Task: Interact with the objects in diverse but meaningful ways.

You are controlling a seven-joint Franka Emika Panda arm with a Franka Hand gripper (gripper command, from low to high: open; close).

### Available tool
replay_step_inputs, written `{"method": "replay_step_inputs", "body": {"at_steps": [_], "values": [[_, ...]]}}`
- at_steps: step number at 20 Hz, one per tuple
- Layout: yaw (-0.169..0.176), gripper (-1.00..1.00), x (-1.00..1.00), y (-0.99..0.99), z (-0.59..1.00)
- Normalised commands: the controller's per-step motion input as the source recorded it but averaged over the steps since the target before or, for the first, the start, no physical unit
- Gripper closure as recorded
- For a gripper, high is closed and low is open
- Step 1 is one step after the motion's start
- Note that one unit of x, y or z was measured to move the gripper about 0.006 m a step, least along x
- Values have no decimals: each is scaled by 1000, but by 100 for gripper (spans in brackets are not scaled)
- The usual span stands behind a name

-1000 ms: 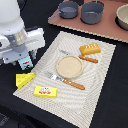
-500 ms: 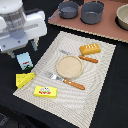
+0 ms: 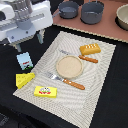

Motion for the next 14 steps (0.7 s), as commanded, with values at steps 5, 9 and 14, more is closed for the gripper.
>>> {"method": "replay_step_inputs", "body": {"at_steps": [5, 9, 14], "values": [[0, -100, 561, 586, 316], [10, -100, 397, 643, 258], [36, -100, 171, 662, 171]]}}
